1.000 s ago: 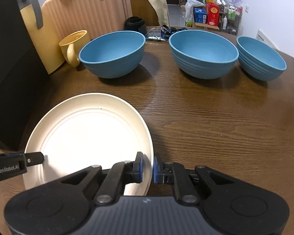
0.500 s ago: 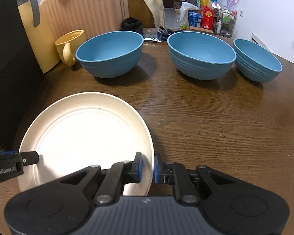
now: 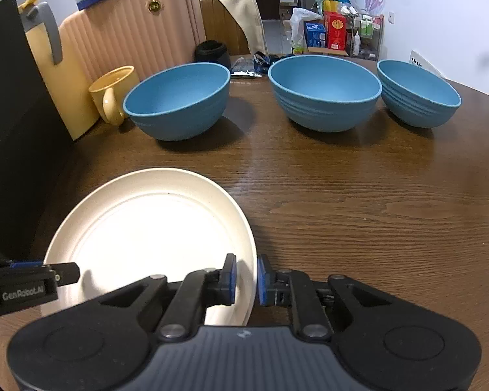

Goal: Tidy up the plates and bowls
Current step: 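Lower the cream plate onto the stack and open the left gripper, then move both open tools away from the plate stack toward the blue bowls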

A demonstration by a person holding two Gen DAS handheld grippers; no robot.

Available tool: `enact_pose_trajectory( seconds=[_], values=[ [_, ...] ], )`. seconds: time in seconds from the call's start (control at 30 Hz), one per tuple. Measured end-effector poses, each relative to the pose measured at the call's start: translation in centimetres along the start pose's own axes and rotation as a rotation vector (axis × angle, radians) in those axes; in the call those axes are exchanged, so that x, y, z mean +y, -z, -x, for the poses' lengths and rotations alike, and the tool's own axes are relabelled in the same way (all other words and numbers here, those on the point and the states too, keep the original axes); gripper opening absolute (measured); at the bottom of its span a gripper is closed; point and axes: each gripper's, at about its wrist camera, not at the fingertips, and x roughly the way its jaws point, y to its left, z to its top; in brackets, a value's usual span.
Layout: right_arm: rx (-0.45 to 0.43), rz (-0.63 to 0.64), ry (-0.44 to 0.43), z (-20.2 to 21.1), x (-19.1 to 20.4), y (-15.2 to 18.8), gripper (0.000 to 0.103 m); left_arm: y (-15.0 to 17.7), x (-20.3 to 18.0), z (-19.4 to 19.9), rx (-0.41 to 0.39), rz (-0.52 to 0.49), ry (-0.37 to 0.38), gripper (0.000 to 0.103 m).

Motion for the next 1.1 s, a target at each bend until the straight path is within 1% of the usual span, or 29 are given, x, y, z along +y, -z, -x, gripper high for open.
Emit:
enact_pose_trajectory(
  seconds=[0.03, 0.07, 0.1, 0.13, 0.17, 0.2, 0.23, 0.27, 0.3, 0.33, 0.4, 0.43, 0.63, 1.1],
  values=[
    [-0.002, -0.002, -0.006, 0.1, -0.1, 0.0, 0.024, 0.0, 0.0, 0.2, -0.008, 0.003, -0.004, 0.055],
    [-0.006, -0.006, -0.012, 0.3, -0.2, 0.0, 0.028, 0.0, -0.1, 0.5, -0.021, 0.004, -0.024, 0.066],
    [-0.012, -0.011, -0.014, 0.5, -0.3, 0.0, 0.037, 0.0, -0.1, 0.9, -0.042, 0.002, -0.044, 0.082],
    [-0.018, -0.015, -0.015, 0.7, -0.4, 0.0, 0.043, 0.0, -0.1, 1.3, -0.064, 0.000, -0.056, 0.085],
    [-0.024, -0.019, -0.017, 0.9, -0.5, 0.0, 0.045, 0.0, 0.0, 1.6, -0.072, -0.001, -0.057, 0.085],
    [-0.029, -0.023, -0.021, 1.1, -0.6, -0.1, 0.050, -0.1, 0.2, 1.8, -0.076, 0.004, -0.057, 0.085],
    [-0.034, -0.029, -0.024, 1.3, -0.7, -0.1, 0.057, -0.2, 0.4, 2.0, -0.081, 0.015, -0.061, 0.090],
    [-0.039, -0.035, -0.026, 1.5, -0.8, -0.2, 0.061, -0.2, 0.6, 2.1, -0.084, 0.027, -0.065, 0.095],
    [-0.045, -0.041, -0.031, 1.7, -0.9, -0.2, 0.072, -0.2, 0.9, 2.3, -0.090, 0.044, -0.074, 0.103],
    [-0.049, -0.048, -0.037, 1.8, -1.1, -0.3, 0.086, -0.2, 1.2, 2.6, -0.103, 0.059, -0.082, 0.103],
    [-0.055, -0.061, -0.055, 2.1, -1.4, -0.3, 0.098, -0.3, 1.6, 3.0, -0.108, 0.076, -0.084, 0.103],
    [-0.057, -0.068, -0.063, 2.2, -1.6, -0.3, 0.103, -0.3, 1.8, 3.1, -0.108, 0.087, -0.083, 0.103],
    [-0.059, -0.083, -0.057, 2.8, -1.9, -0.4, 0.103, -0.4, 2.4, 3.7, -0.111, 0.112, -0.082, 0.103],
    [-0.084, -0.104, -0.024, 4.2, -2.4, -1.0, 0.103, -1.2, 1.8, 5.2, -0.143, 0.108, -0.051, 0.103]
  ],
)
